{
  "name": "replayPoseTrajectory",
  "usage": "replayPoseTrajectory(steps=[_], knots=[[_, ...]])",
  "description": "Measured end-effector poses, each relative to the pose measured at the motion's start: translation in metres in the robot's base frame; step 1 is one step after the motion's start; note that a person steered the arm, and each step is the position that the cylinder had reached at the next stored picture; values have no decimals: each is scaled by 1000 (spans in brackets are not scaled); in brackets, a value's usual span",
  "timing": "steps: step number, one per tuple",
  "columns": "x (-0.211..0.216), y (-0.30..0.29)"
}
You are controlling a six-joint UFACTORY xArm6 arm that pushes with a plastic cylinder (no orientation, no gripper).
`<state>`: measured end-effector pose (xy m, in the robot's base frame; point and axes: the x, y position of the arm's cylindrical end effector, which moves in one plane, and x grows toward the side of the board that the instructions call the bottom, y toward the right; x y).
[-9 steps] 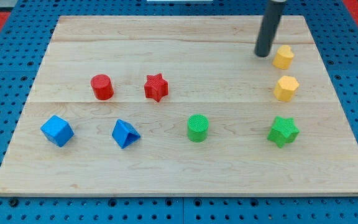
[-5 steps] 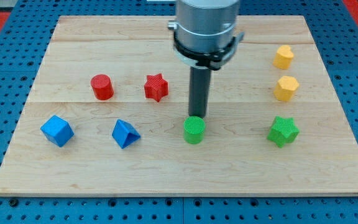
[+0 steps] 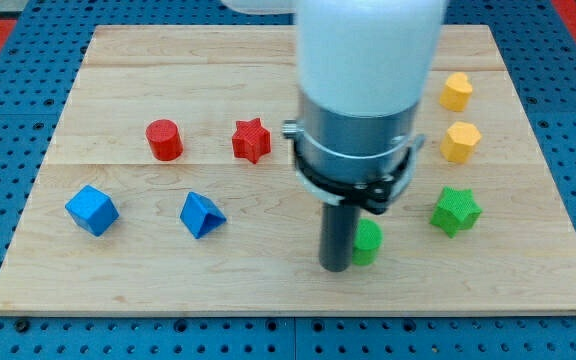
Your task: Push green circle to the bottom left of green star
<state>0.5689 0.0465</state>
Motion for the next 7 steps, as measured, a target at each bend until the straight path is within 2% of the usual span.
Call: replayPoseTrajectory(steps=[1,3,4,6,7], knots=[[-14,-42],[-19,56],[-16,72],[-49,83],[-41,108]])
